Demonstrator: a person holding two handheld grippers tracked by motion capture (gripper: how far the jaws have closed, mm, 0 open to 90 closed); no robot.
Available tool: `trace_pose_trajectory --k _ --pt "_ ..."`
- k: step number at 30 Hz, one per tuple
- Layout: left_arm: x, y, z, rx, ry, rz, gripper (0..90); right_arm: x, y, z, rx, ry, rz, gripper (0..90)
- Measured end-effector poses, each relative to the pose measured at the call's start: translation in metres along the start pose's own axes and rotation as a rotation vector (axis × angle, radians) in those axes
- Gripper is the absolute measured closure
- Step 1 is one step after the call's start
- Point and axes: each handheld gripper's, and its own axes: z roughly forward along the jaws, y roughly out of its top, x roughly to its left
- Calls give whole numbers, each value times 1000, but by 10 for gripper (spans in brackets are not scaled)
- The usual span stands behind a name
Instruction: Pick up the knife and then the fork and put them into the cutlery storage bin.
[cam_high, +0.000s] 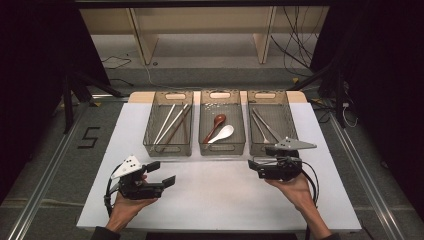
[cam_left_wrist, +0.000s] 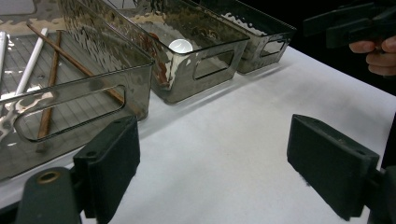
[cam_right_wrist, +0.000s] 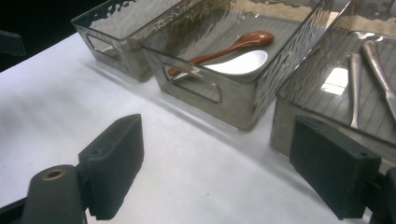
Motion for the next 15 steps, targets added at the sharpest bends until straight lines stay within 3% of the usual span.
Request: trace_pose_trajectory --k 15 --pt "0 0 -1 -9 -4 -12 168 15 -19 -7 -45 26 -6 179"
